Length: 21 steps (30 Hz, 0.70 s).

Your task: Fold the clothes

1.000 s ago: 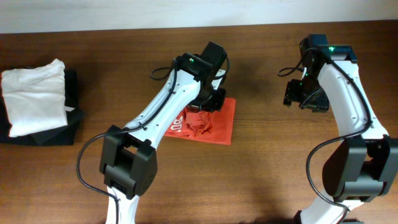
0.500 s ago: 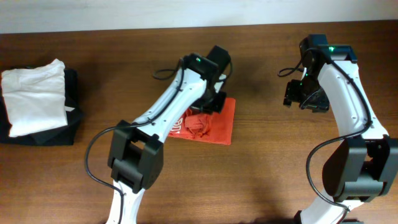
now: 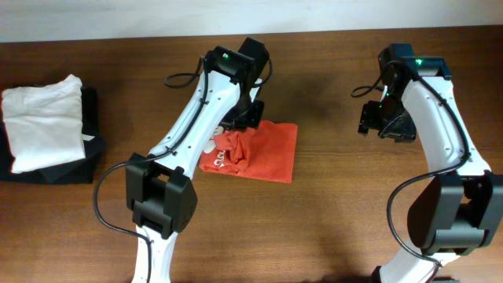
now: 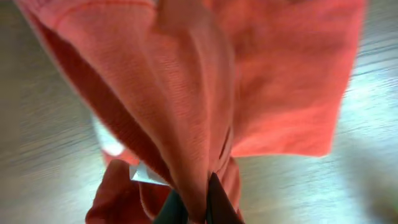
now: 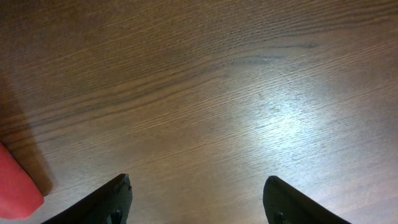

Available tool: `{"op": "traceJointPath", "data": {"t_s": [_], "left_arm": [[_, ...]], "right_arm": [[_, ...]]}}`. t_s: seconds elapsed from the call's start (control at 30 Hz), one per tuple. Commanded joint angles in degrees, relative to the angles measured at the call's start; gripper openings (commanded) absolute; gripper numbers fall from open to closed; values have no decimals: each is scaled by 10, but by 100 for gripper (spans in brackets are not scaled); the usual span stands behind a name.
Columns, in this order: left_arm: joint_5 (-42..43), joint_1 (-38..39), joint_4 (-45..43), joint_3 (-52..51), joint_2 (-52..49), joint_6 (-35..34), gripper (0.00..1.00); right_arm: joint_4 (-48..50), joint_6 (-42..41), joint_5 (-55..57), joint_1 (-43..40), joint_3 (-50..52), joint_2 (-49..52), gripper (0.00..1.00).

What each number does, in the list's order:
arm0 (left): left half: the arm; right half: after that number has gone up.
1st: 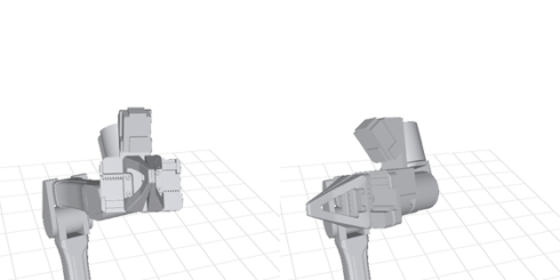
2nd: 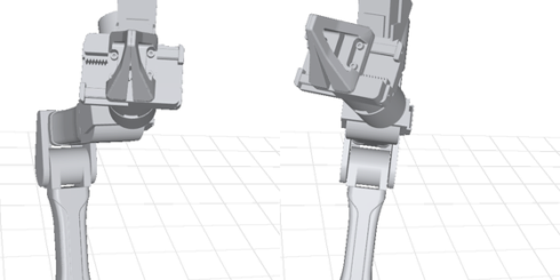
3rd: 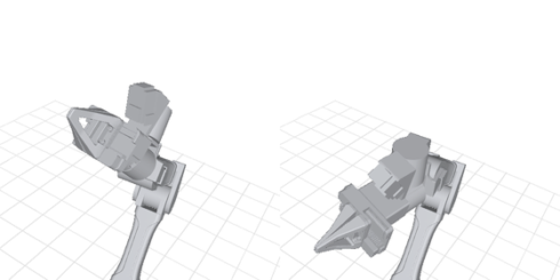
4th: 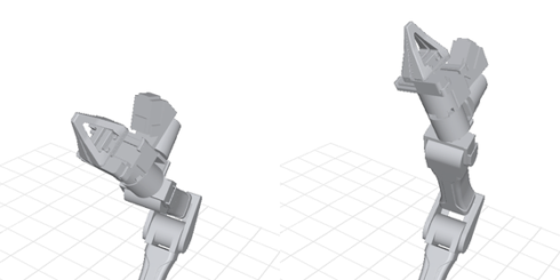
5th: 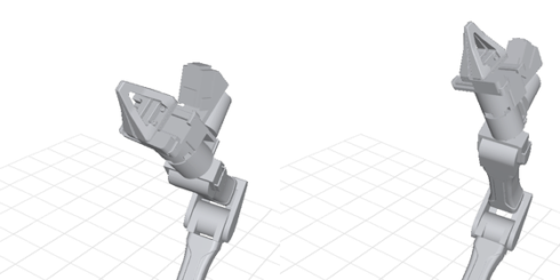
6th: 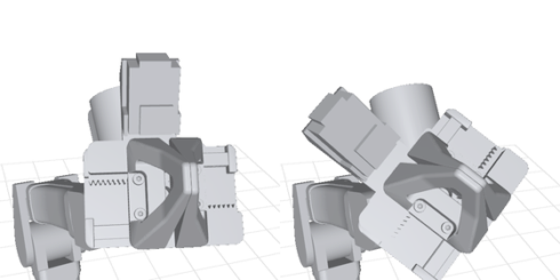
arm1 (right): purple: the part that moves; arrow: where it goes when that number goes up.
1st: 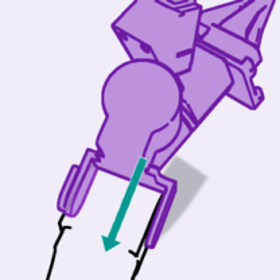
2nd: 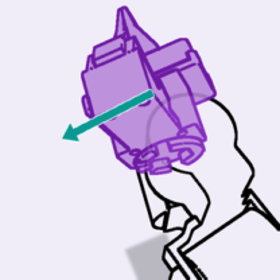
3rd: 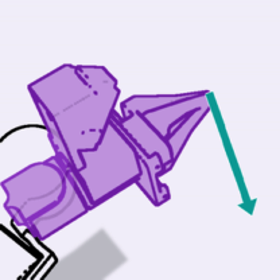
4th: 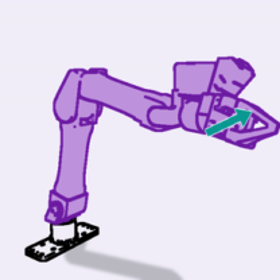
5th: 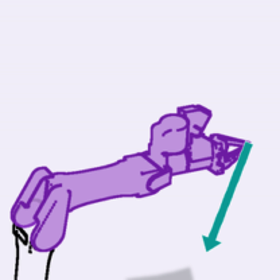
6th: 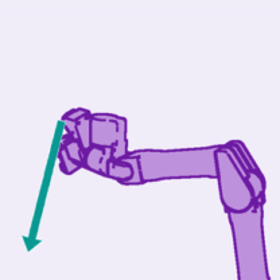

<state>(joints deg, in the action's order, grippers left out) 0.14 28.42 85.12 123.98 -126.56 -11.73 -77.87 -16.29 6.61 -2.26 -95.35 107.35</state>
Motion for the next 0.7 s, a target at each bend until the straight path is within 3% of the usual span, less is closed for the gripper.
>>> {"op": "traceJointPath", "data": {"t_s": [0.0, 0.4, 0.67], "left_arm": [[-73, -5, 27, 31, 3, 15, 0], [-23, -1, 63, 87, 3, 15, 0], [-23, 55, 5, 42, 1, 15, 0]], "right_arm": [[-4, 0, 7, -1, 3, -2, 71], [-5, 0, 7, -1, 3, -2, 71], [-9, 0, 5, -1, 3, -2, 71]]}}
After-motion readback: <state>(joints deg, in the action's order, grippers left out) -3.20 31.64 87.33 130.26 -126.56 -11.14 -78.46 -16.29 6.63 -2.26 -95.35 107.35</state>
